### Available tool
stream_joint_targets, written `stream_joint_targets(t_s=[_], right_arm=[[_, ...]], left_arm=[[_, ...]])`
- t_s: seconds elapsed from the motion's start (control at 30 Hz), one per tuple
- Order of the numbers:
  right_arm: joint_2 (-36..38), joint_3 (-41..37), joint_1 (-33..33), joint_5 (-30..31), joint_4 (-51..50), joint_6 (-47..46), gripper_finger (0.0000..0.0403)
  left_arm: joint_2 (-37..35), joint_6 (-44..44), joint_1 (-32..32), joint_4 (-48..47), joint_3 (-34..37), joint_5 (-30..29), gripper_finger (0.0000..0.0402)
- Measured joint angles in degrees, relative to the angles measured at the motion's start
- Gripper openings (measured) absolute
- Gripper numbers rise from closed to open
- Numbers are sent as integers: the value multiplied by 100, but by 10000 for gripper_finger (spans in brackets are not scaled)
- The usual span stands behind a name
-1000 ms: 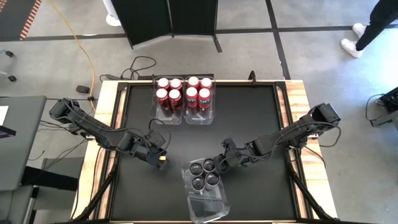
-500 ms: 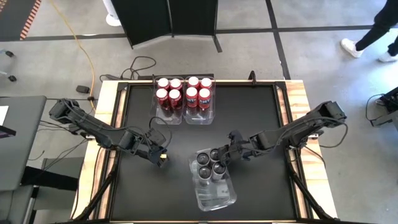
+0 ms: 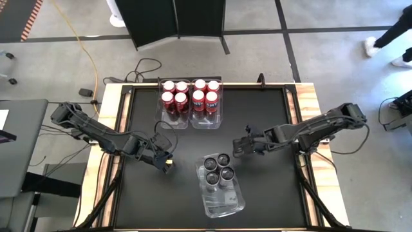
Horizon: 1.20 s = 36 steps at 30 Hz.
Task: Sort soda cans
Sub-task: Move the bottom transparent bin to the top right of the table
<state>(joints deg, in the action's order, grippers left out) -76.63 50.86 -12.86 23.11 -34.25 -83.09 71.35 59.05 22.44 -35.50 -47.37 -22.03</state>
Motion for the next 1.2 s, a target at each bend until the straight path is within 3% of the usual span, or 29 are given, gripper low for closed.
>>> stream_joint_targets(t_s=[0.23,0.47,0.67,0.77,0.97,1.1,1.2], right_arm=[[316,4,139,-223,267,711,65],[427,4,-351,-687,618,975,72],[316,8,-993,-531,692,459,126],[148,8,-960,-400,722,554,161],[-27,8,-589,-384,620,1974,190],[200,8,-317,-495,631,2758,182],[359,8,-65,-947,639,3650,169]], left_arm=[[0,-22,-9,64,0,2,2],[1,-757,-9,1304,3,210,2],[2,-798,-9,1402,4,116,3],[116,-915,-23,1620,2,108,3],[674,-1281,-66,2165,0,305,3],[863,-1193,-70,2292,0,477,3],[860,-1099,-66,2306,0,516,3]])
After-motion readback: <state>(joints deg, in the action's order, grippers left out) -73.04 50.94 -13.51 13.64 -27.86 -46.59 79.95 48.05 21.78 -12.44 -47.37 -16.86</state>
